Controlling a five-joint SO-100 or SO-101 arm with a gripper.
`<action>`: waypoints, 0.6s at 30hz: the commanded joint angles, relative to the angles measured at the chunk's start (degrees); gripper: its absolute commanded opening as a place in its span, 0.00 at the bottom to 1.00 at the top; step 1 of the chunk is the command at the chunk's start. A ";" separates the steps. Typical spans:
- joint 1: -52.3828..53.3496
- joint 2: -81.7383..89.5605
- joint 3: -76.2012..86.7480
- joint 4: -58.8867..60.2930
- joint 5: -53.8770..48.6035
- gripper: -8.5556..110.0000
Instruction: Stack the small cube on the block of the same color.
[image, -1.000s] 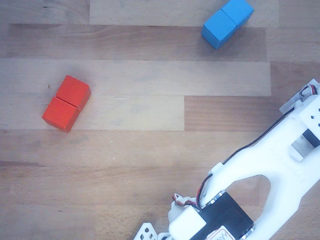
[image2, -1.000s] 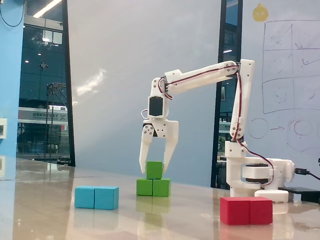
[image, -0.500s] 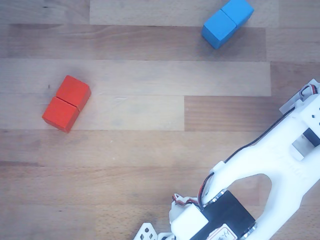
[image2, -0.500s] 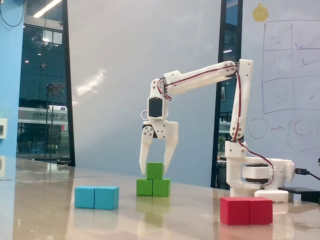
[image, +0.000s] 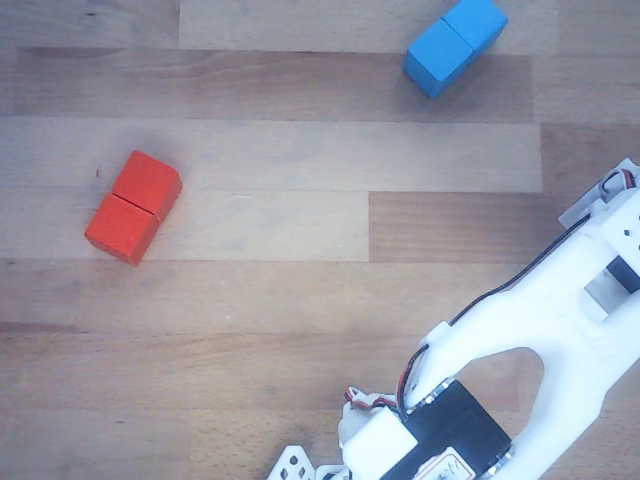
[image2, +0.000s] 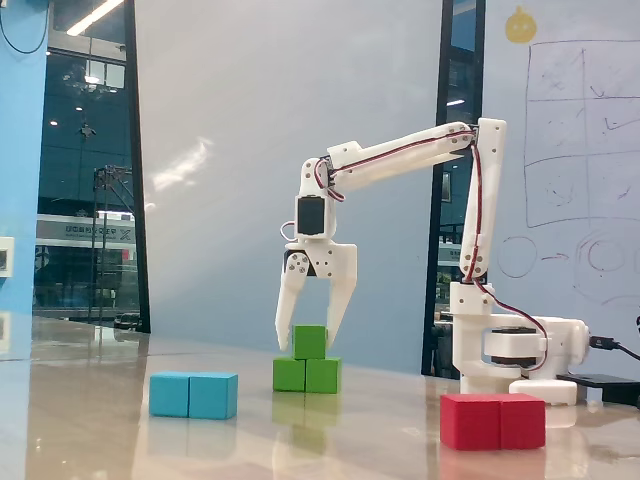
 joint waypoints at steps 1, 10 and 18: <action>0.44 0.88 -0.44 0.62 -0.53 0.25; -0.35 1.23 -0.44 2.99 -3.25 0.25; -2.90 1.76 -1.14 3.78 -4.48 0.25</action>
